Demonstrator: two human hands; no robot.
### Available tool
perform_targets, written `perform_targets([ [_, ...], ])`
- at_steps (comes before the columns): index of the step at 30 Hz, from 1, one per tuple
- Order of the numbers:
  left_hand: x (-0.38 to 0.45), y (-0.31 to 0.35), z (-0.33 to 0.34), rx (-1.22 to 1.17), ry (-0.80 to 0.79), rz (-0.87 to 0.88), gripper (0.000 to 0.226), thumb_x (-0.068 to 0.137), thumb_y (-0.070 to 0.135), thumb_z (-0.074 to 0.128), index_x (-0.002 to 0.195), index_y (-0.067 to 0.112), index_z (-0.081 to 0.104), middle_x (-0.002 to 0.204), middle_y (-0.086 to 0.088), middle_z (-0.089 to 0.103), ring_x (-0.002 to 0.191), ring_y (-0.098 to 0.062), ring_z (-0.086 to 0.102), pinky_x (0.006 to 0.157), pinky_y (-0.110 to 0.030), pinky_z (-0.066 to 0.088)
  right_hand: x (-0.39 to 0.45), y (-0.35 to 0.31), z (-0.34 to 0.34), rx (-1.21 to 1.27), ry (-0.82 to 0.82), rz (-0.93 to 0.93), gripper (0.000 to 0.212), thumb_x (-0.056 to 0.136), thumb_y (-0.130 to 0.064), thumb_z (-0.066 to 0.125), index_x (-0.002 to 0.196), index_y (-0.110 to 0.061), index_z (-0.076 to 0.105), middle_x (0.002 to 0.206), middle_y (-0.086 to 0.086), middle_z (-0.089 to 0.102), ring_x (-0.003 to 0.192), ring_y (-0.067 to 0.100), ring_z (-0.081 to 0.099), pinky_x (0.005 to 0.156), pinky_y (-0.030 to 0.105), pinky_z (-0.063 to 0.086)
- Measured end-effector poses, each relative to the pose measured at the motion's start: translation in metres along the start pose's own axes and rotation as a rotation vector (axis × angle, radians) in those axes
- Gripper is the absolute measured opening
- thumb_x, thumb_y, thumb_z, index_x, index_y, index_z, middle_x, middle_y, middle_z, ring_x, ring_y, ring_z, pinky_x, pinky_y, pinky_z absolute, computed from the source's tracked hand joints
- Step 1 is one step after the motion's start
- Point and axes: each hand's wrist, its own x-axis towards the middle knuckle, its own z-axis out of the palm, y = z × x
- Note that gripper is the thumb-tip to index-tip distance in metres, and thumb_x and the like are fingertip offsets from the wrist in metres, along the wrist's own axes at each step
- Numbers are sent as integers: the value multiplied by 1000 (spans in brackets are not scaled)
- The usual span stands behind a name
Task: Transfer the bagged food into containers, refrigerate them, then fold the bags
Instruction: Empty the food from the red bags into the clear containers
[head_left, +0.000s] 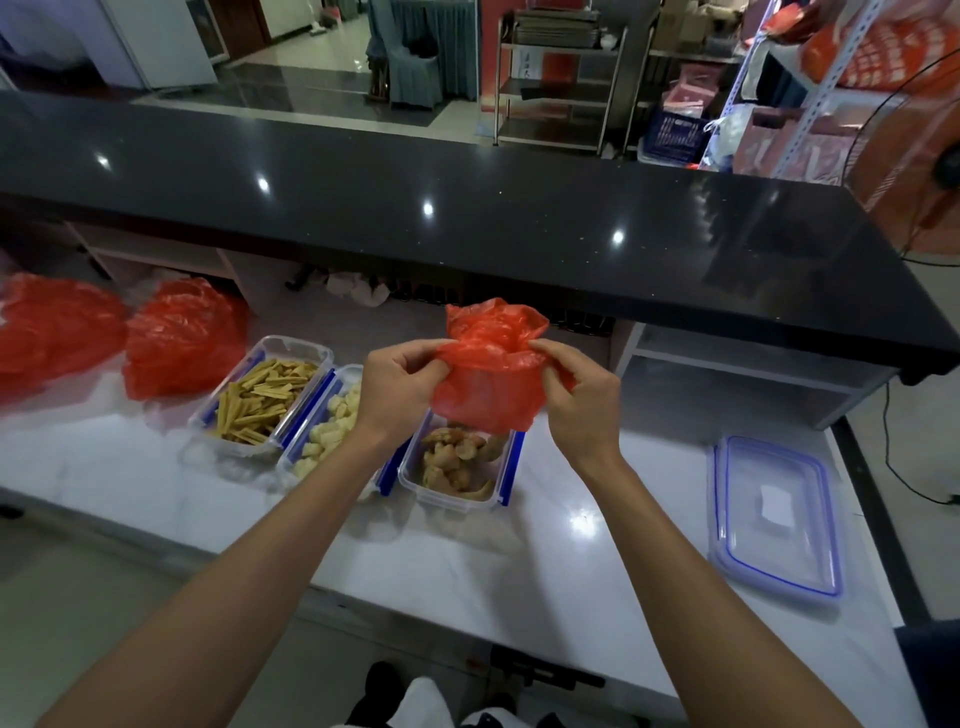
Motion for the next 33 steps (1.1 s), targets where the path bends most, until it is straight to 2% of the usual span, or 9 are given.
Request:
perform_targets([
  [3, -3, -14, -6, 44, 3, 6, 30, 93, 0, 64, 112, 20, 76, 102, 4, 77, 98, -9, 72, 86, -33, 61, -4, 4, 6, -22, -47, 7, 25, 99, -11, 59, 120, -14, 71, 119, 0, 71, 108, 8, 64, 92, 34, 58],
  [7, -3, -23, -23, 175, -11, 79, 43, 94, 4, 63, 132, 23, 66, 120, 6, 71, 111, -8, 67, 87, -29, 60, -6, 1, 19, -84, -117, -40, 27, 99, -18, 58, 124, -15, 69, 125, 4, 68, 113, 16, 63, 94, 41, 57],
  [11, -3, -19, -46, 214, 24, 135, 46, 92, -1, 62, 130, 24, 66, 124, 3, 68, 113, -9, 65, 89, -28, 59, 4, -17, 38, -112, -130, -144, 31, 100, -30, 57, 125, -14, 67, 125, 8, 68, 113, 21, 64, 92, 44, 58],
  [13, -1, -14, -62, 221, 54, 171, 44, 92, -1, 61, 128, 24, 66, 123, 4, 68, 112, -8, 65, 90, -27, 58, 11, -31, 50, -110, -114, -207, 36, 100, -33, 50, 124, -13, 68, 124, 8, 68, 112, 21, 65, 91, 43, 59],
  [16, 3, -8, -97, 226, 128, 187, 42, 93, -2, 60, 127, 22, 68, 117, 5, 69, 101, -6, 66, 84, -21, 57, 21, -56, 77, -99, -79, -293, 30, 98, -20, 54, 122, -11, 70, 122, 7, 69, 112, 20, 65, 94, 41, 57],
  [18, 6, -8, -128, 233, 197, 223, 42, 91, -5, 59, 126, 18, 69, 119, 4, 69, 107, -7, 66, 89, -22, 56, 26, -74, 102, -74, -61, -345, 27, 95, -5, 60, 119, -9, 71, 121, 8, 69, 112, 20, 65, 95, 40, 56],
  [20, 7, -11, -162, 235, 235, 253, 43, 90, -7, 59, 125, 16, 69, 121, 4, 70, 113, -7, 65, 94, -28, 56, 27, -94, 132, -59, -81, -377, 29, 94, -1, 61, 120, -9, 71, 122, 8, 68, 114, 20, 64, 96, 41, 55],
  [28, -6, -41, -334, 227, 333, 219, 46, 90, -5, 61, 128, 20, 68, 129, 3, 67, 122, -11, 61, 99, -37, 56, 3, -178, 285, -3, -181, -496, 26, 92, -3, 67, 117, -9, 72, 120, 6, 69, 112, 21, 64, 95, 43, 54],
  [33, -16, -60, -428, 289, 430, 227, 46, 88, -8, 67, 126, 18, 69, 129, 3, 67, 121, -8, 62, 96, -28, 56, -12, -222, 375, 9, -243, -544, 23, 95, -10, 64, 117, -10, 73, 122, 7, 68, 115, 24, 63, 97, 46, 52],
])
